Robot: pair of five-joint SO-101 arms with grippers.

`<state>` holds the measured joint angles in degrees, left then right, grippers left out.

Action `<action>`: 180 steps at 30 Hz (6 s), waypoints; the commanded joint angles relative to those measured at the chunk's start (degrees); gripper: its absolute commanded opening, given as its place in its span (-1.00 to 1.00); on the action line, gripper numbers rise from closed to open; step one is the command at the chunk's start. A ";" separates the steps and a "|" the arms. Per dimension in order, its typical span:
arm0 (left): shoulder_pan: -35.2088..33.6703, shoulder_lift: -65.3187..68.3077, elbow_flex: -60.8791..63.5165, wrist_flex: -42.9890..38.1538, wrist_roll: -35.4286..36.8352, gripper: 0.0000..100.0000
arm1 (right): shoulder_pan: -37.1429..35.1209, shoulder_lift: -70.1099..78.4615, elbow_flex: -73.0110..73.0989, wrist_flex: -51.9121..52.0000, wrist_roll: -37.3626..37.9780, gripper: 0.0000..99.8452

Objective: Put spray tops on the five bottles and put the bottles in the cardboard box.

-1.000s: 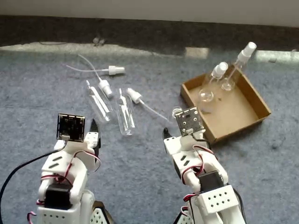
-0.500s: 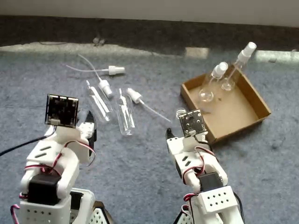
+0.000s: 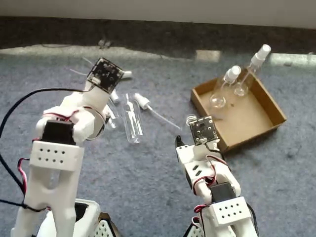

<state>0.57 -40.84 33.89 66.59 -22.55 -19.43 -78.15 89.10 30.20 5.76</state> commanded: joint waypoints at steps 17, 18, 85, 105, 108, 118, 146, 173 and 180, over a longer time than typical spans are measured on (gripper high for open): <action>9.10 26.95 -19.91 -0.26 -0.35 -0.96 | 0.75 -1.36 -0.57 -1.27 -0.53 -0.70; 9.89 30.02 -22.11 0.35 1.23 -0.96 | 0.66 -1.36 -0.57 -1.27 -0.53 -0.70; 8.48 89.71 -78.37 13.45 70.42 -0.61 | 0.48 -1.36 -0.48 -1.27 -0.18 -0.70; 15.43 89.36 -90.24 17.67 55.47 -0.99 | 0.48 -1.36 -0.48 -1.27 -0.18 -0.70; 14.81 89.36 -97.98 22.95 55.38 -0.99 | 0.48 -1.36 -0.48 -1.36 -0.18 -0.70; 11.91 89.36 -125.41 33.93 47.30 -0.99 | 0.40 -1.27 -0.31 -5.23 -0.09 -0.70; 14.20 60.18 -121.71 34.73 33.23 -0.99 | -12.18 -1.36 10.59 -20.97 -0.09 -0.69; 21.23 8.92 -47.43 25.41 33.49 -0.99 | -19.74 -1.45 10.95 -20.97 -0.09 -0.69; 21.67 -4.26 -24.48 -5.10 33.49 -0.99 | -19.47 -1.45 10.95 -20.97 -0.09 -0.69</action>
<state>20.88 -37.49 -1.01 79.69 11.21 -38.59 -78.51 95.87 10.95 5.76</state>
